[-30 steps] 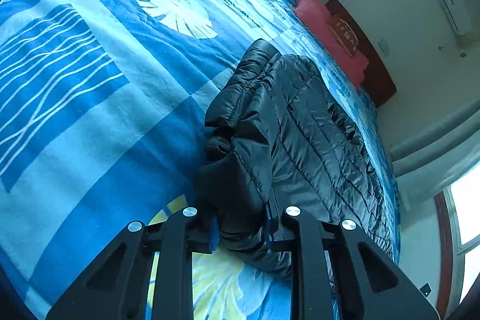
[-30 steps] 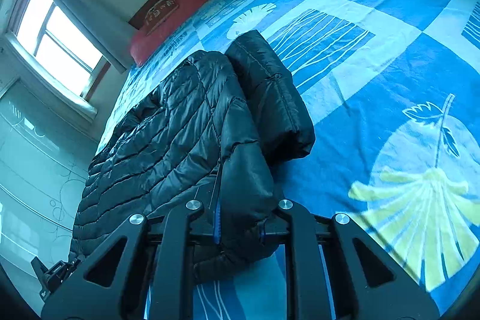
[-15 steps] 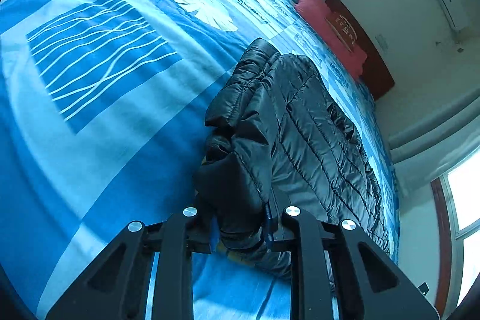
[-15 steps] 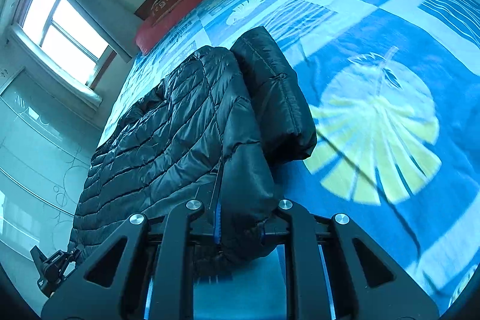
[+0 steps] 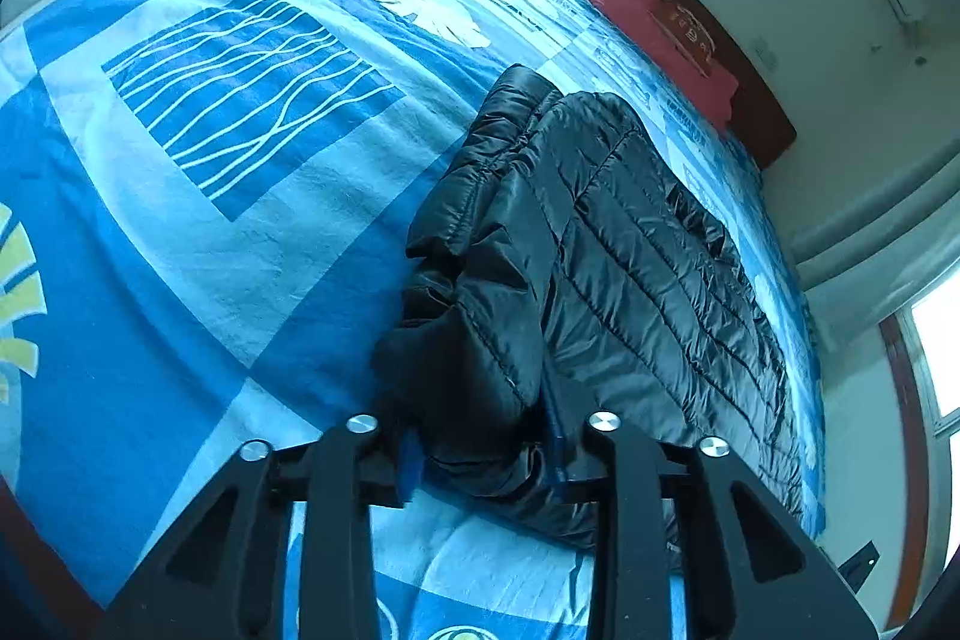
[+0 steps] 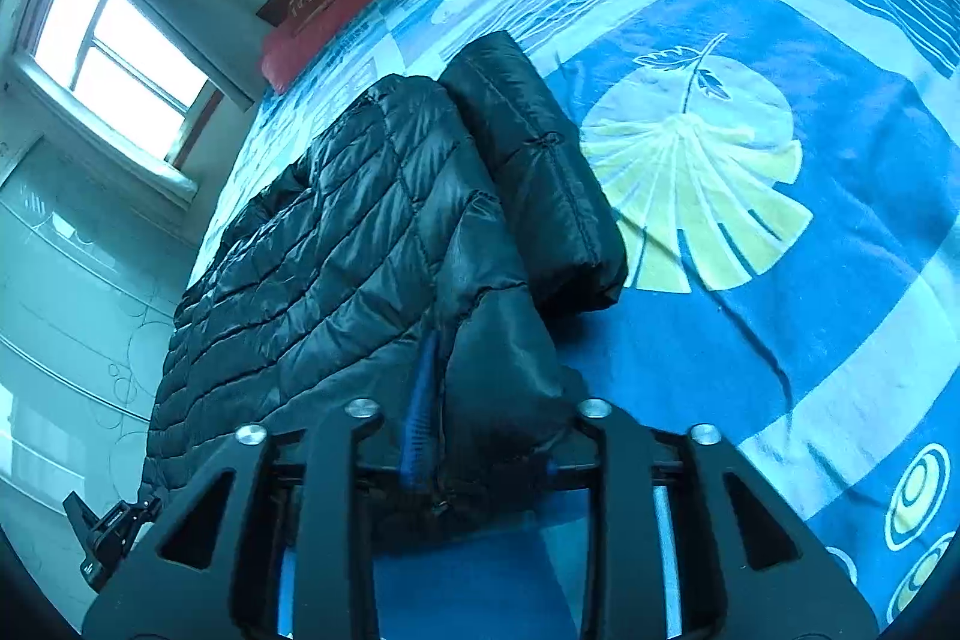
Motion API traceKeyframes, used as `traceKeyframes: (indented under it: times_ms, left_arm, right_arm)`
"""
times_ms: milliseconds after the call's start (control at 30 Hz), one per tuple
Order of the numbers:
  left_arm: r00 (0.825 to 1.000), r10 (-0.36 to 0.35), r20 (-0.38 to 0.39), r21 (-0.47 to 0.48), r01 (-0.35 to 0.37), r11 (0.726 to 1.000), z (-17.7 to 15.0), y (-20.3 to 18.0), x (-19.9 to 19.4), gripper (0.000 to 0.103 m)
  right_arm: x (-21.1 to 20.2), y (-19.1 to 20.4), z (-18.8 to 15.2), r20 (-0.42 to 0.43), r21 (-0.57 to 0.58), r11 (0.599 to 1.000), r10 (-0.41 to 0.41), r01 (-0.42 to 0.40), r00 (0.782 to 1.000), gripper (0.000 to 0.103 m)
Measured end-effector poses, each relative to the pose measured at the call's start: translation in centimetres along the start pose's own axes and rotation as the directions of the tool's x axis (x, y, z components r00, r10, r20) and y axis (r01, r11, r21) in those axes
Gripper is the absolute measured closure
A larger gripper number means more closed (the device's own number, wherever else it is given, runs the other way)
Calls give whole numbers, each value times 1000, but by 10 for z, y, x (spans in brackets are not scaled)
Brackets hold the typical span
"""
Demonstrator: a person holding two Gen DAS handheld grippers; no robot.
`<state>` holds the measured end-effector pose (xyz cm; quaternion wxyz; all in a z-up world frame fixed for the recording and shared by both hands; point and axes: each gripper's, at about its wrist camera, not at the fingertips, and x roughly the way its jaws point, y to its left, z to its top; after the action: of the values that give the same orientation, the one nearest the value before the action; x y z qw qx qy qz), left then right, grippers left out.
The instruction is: Fold large clothes
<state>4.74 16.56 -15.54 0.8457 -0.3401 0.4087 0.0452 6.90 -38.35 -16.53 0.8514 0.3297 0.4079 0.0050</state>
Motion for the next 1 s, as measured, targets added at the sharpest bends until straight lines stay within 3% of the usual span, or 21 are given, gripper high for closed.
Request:
traceKeyframes:
  times_ms: [67,167,367,533,600,800,1000]
  left_arm:
    - [1000,11,-5,17,-11,1000,-1,0,-4,55]
    - [1000,6,-30,27,-5,1000,-4,3,-10,45]
    - [999,23,-35,27,-22,999,-6,19,-29,41]
    - [997,72,12,29,-72,997,10,25,-50,41]
    - [997,74,22,50,-75,996,18,21,-53,41]
    - [995,94,-17,166,-89,982,38,-3,-37,40]
    - [994,106,-29,245,-96,965,57,-29,-13,40]
  right_arm:
    - [-5,0,-2,2,-11,1000,-15,15,1000,54]
    - [-21,-4,-6,5,-28,999,-36,36,999,46]
    - [-54,-25,-10,22,6,994,-105,105,994,45]
    - [-75,-23,-2,92,-22,977,-207,210,974,49]
    - [-76,-12,3,110,-47,975,-213,219,971,58]
    - [-49,50,7,65,-201,969,-133,144,989,58]
    - [19,134,4,-43,-371,925,-102,78,994,58]
